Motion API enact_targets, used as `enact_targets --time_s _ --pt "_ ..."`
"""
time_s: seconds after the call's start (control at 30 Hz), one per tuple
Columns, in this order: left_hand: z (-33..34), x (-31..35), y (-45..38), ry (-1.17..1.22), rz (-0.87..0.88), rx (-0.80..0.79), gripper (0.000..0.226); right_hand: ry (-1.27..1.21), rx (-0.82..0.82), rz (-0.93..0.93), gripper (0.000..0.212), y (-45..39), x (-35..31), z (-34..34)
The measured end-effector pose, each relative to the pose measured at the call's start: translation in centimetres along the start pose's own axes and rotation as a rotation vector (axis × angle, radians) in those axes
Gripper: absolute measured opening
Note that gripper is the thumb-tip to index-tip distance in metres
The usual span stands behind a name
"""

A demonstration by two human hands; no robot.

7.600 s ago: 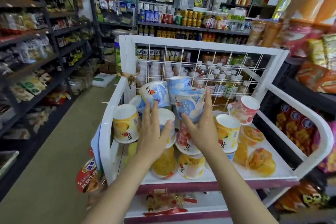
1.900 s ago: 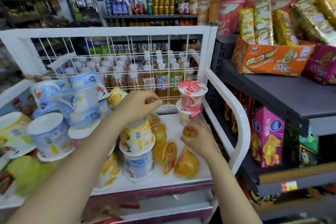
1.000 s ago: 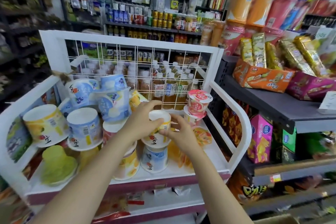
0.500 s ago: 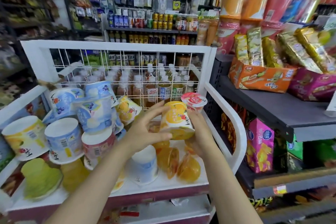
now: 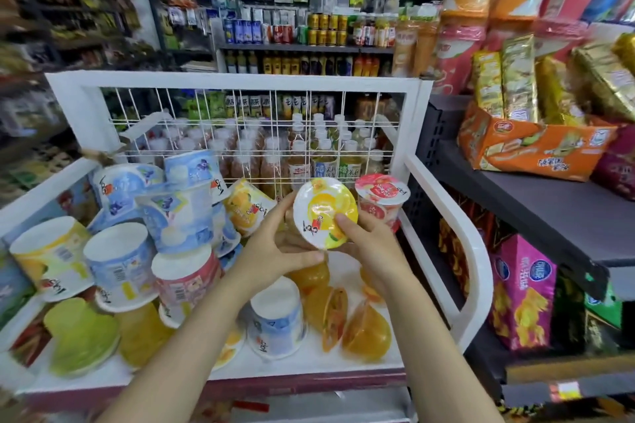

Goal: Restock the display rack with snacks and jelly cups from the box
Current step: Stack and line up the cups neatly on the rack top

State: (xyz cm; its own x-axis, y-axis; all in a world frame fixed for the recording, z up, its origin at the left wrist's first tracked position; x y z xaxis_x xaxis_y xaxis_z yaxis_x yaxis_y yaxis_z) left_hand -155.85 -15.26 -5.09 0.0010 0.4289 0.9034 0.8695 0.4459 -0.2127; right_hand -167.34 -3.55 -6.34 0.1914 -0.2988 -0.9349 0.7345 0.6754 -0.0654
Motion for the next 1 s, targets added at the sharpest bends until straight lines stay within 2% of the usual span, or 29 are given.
enact_targets --time_s 0.03,0.13,0.27,0.37,0.5,0.63,0.73,0.8,1.0 --pt "-0.3 0.0 0.0 -0.068 0.024 0.006 0.095 -0.01 0.008 0.002 0.026 -0.2 0.2 0.0" --pt "-2.3 0.2 -0.4 -0.38 0.076 0.173 0.092 -0.047 0.028 0.02 0.031 -0.7 1.2 0.1" --pt "-4.1 -1.2 -0.5 -0.511 -0.046 0.315 0.103 -0.08 -0.002 0.022 0.028 -1.1 1.4 0.9" --pt "-3.7 -1.8 -0.2 -0.338 -0.078 0.322 0.102 -0.08 -0.042 0.021 0.024 -1.3 1.3 1.5" --pt "-3.4 -2.8 0.1 -0.187 -0.115 0.343 0.104 -0.024 -0.114 0.049 0.032 -1.8 2.1 2.6" --pt "-4.3 -2.6 0.8 -0.208 -0.131 0.464 0.103 0.037 -0.164 0.052 0.029 -2.5 2.4 2.5" --pt "-5.0 -3.8 1.9 -0.254 -0.183 0.577 0.104 0.148 -0.017 0.018 0.035 -3.6 2.5 -0.4" --pt "-5.0 -4.4 2.3 -0.248 -0.223 0.607 0.101 0.21 0.01 0.01 0.037 -4.1 2.7 -1.5" --pt "-5.3 -5.5 2.1 -0.126 -0.301 0.736 0.092 0.426 -0.175 0.087 0.056 -6.6 5.4 0.3"
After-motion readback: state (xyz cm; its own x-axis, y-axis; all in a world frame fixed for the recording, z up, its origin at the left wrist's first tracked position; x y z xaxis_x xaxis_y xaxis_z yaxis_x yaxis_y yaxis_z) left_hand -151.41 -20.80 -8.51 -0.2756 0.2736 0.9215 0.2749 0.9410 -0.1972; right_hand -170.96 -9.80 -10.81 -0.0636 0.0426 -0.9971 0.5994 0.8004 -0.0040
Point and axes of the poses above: each hand's wrist, its own y-axis away from the middle knuckle, its own z-axis out of the palm, x = y × z, the point moved 10 cm from there along -y, towards the middle knuckle, and after that the axes turned 12 degrees about -y, right-handed, at the moved point
